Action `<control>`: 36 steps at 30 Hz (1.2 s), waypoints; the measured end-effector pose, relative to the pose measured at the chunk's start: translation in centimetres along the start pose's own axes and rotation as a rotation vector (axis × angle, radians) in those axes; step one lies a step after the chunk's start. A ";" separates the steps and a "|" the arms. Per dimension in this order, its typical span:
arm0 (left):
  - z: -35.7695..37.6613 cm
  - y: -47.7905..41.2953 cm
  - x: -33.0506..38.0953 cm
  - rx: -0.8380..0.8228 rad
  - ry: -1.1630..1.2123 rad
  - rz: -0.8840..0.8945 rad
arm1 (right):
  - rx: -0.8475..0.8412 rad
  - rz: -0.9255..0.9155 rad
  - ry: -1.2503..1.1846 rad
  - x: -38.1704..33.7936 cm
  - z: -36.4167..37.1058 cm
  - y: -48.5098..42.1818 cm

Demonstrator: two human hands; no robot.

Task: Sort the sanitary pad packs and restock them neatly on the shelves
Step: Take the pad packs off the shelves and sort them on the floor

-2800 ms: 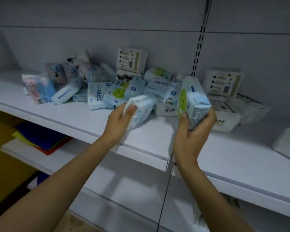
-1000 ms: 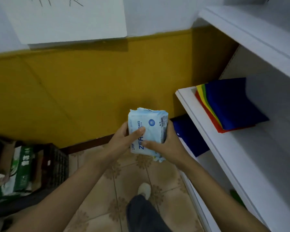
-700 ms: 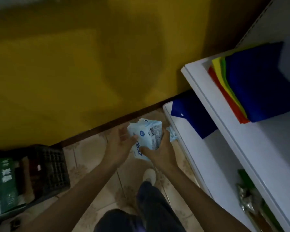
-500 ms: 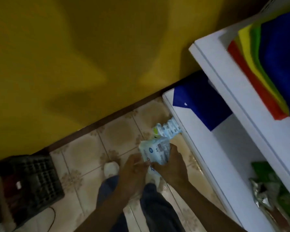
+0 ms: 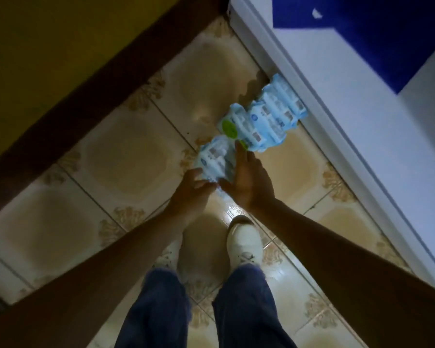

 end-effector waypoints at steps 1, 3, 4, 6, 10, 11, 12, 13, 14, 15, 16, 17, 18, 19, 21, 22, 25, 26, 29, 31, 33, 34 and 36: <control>0.3 -1.7 -0.4 -0.024 -0.002 -0.010 | 0.022 0.004 0.034 0.5 0.5 -1.3; 1.4 -4.2 -0.7 -0.093 -0.044 -0.013 | 0.053 0.026 0.080 1.7 1.3 -2.8; 2.0 -5.2 -0.8 -0.125 -0.067 -0.013 | 0.070 0.032 0.092 2.3 1.5 -3.0; 2.6 -6.2 -0.1 -0.132 -0.094 0.025 | 0.078 0.028 0.106 3.1 1.7 -2.6; 3.1 -6.1 1.8 -0.149 -0.007 0.010 | 0.042 0.042 0.043 4.4 1.1 -0.2; 3.0 -5.4 2.4 -0.153 -0.020 0.028 | 0.036 0.055 0.038 4.7 0.5 0.6; 2.7 -4.5 3.4 -0.164 -0.062 0.052 | 0.029 0.066 0.048 4.9 -0.1 1.4; 2.3 -3.5 4.1 -0.175 -0.134 0.079 | 0.018 0.076 0.070 5.0 -0.9 2.4; 1.9 -2.1 5.0 -0.196 -0.244 0.104 | 0.008 0.088 0.100 5.0 -1.8 3.4; 1.3 -0.5 6.2 -0.204 -0.386 0.170 | 0.004 0.099 0.129 5.0 -2.9 4.5; 0.7 1.3 8.1 -0.186 -0.546 0.281 | 0.010 0.106 0.155 4.7 -4.3 5.6; 0.0 3.4 10.4 -0.139 -0.698 0.439 | 0.022 0.106 0.186 4.2 -5.9 6.8; -0.4 5.8 12.7 -0.094 -0.837 0.589 | 0.050 0.092 0.213 3.3 -7.9 8.0; -0.8 8.3 15.0 -0.056 -0.971 0.713 | 0.098 0.062 0.241 1.9 -10.2 9.2; -1.4 13.4 19.7 0.025 -1.160 0.937 | 0.251 -0.007 0.294 -1.4 -15.8 11.7; -1.7 16.2 22.4 0.068 -1.221 1.055 | 0.354 -0.036 0.308 -3.2 -19.2 13.1; -2.9 25.3 31.2 0.234 -1.273 1.369 | 0.676 -0.112 0.289 -8.9 -30.7 18.6; -3.4 28.5 34.2 0.278 -1.245 1.451 | 0.769 -0.123 0.268 -10.5 -34.4 20.9; -5.4 38.5 42.3 0.394 -1.119 1.631 | 0.960 -0.126 0.251 -14.5 -43.9 28.2; -6.2 44.3 47.0 0.455 -1.085 1.702 | 1.055 -0.110 0.245 -16.5 -49.2 32.9; -6.5 49.3 50.7 0.451 -1.024 1.756 | 1.138 -0.092 0.248 -17.6 -53.4 37.6; -6.5 51.6 52.2 0.446 -0.998 1.790 | 1.177 -0.082 0.251 -17.8 -55.1 39.8; -5.6 55.9 54.1 0.427 -0.983 1.871 | 1.233 -0.050 0.267 -17.8 -57.6 44.1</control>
Point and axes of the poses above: each hand's wrist, its own y-axis away from the middle knuckle, its own z-axis out of the palm, x = y × z, the point moved 10 cm from there along -y, towards the middle knuckle, and after that the axes turned 6 degrees about z, right-handed, at the moved point
